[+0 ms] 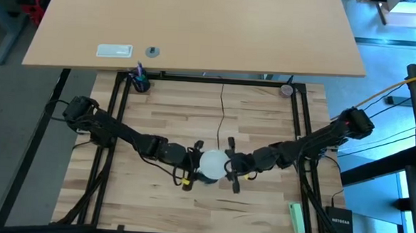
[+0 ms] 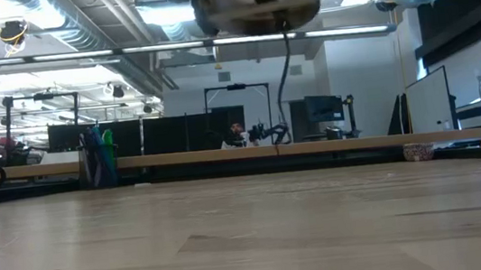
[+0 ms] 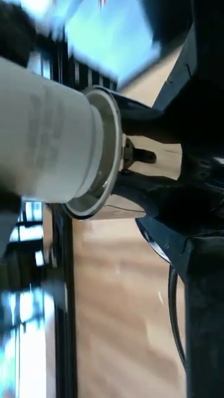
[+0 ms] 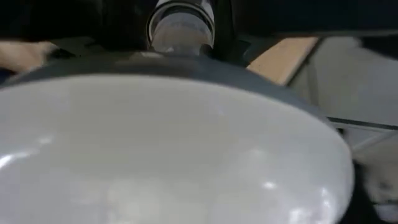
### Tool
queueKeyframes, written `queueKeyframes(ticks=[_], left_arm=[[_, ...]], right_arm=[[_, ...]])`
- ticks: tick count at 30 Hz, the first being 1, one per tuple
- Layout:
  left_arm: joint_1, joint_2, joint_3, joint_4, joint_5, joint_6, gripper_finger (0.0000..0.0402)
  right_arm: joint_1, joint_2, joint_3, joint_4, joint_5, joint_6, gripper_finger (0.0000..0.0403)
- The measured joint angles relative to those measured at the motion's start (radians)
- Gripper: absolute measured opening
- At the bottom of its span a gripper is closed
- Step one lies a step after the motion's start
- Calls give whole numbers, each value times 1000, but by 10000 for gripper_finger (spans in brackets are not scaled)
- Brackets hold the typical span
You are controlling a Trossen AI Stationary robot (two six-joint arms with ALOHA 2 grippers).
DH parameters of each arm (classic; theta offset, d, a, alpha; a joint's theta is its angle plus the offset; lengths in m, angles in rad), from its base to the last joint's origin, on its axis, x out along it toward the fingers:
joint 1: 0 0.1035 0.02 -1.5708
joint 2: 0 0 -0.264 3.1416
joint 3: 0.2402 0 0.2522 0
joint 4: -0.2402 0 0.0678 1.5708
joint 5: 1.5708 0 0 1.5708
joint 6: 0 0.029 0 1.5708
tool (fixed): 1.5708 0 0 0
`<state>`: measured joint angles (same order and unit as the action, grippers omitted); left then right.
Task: Screw lightbulb
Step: Insert the lightbulb into the lamp
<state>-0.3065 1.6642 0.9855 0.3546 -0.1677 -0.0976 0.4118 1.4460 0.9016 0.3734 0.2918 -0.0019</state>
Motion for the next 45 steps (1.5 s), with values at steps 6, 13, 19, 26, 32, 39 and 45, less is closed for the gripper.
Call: queueKeyframes(ticks=[6, 13, 19, 26, 32, 39, 45], left_arm=[[-11, 1, -1, -7, -282, -37, 170], [-19, 2, -2, -12, -446, -53, 170], [-22, 2, -2, -25, -441, -52, 170], [-28, -25, -1, -31, -346, -29, 170], [-16, -42, 0, -23, -33, -14, 170], [35, -12, 0, -46, 145, -98, 170], [36, -3, 0, -78, 209, -87, 170]], right_arm=[[0, 12, 2, -16, 266, 68, 149], [-9, 29, 4, -10, 413, 153, 149], [-14, 9, 1, -6, 297, 120, 207], [-10, -147, 0, -233, 165, 153, 375], [-11, -229, 0, -398, 57, 218, 379], [-35, -87, 0, -322, 15, 265, 363], [-30, 9, 0, -59, -115, 149, 362]])
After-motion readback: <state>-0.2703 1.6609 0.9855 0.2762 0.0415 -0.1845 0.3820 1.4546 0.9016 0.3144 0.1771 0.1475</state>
